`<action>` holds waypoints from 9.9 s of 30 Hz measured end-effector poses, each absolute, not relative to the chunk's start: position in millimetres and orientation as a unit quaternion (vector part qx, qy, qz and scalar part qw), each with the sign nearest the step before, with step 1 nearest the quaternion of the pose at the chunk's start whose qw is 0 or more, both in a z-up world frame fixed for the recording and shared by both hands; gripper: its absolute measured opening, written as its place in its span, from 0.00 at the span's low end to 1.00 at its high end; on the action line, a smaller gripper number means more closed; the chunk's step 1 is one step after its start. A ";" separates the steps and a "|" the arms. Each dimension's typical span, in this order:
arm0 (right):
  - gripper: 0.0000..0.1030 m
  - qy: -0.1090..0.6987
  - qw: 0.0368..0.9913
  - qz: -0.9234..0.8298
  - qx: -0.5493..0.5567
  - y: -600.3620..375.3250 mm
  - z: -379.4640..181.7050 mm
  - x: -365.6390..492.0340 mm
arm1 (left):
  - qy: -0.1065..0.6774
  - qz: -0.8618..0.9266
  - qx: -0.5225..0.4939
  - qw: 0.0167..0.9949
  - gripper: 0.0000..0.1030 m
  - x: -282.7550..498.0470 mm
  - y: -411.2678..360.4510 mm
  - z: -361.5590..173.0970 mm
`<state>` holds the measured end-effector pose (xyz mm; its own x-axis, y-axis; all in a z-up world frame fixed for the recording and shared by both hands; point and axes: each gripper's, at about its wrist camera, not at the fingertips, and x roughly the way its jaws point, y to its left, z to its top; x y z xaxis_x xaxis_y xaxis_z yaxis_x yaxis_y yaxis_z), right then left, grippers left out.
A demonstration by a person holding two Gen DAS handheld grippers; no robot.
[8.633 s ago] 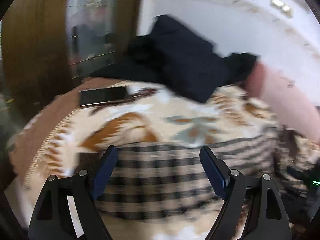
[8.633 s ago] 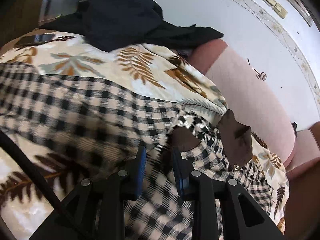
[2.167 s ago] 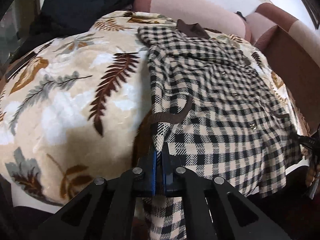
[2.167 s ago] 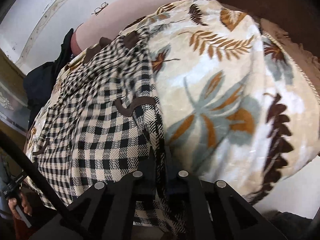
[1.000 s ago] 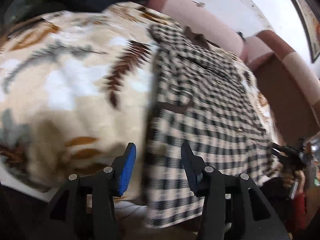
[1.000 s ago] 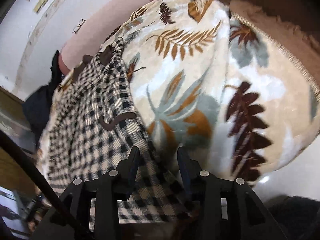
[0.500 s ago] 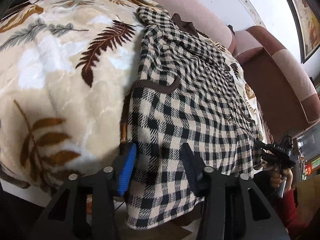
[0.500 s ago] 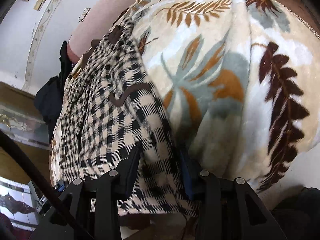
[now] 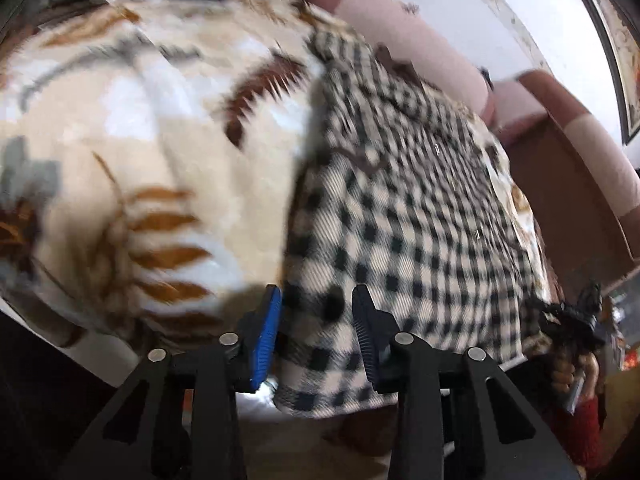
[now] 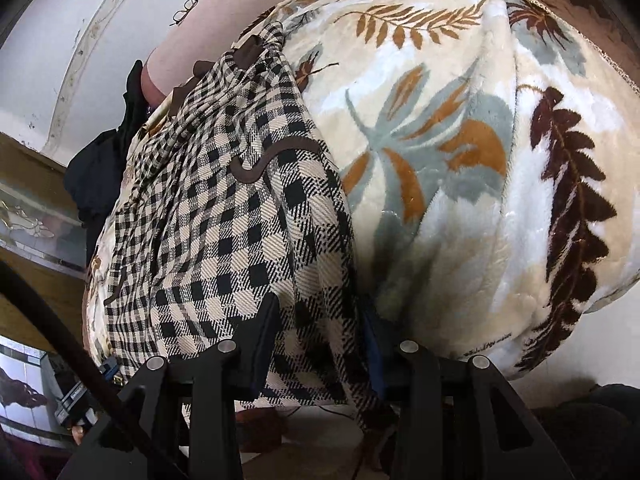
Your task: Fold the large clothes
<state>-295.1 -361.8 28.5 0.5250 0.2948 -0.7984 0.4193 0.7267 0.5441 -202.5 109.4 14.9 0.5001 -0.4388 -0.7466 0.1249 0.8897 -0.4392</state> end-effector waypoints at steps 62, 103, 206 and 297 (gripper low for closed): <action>0.09 0.448 0.851 -0.089 0.258 -394.5 79.2 59.9 | 0.473 -0.078 -0.109 0.871 0.05 169.2 3.5 113.6; 0.14 0.507 0.855 -0.038 0.104 -259.4 34.1 100.6 | 0.428 -0.022 -0.047 0.903 0.50 13.7 73.3 173.9; 0.55 0.400 0.828 -0.160 0.358 -437.9 39.3 -86.8 | 0.428 -0.084 0.013 0.900 0.66 -1.3 -0.3 75.9; 0.18 0.563 0.817 0.120 -0.015 -81.6 65.4 185.8 | 0.426 -0.195 -0.178 0.865 0.26 17.7 48.1 82.6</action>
<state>185.8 -81.6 65.4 0.3367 0.1794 -0.9244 -0.2137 0.9706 0.1105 17.7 48.1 82.6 0.5609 -0.4895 -0.6677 0.1868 0.8605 -0.4739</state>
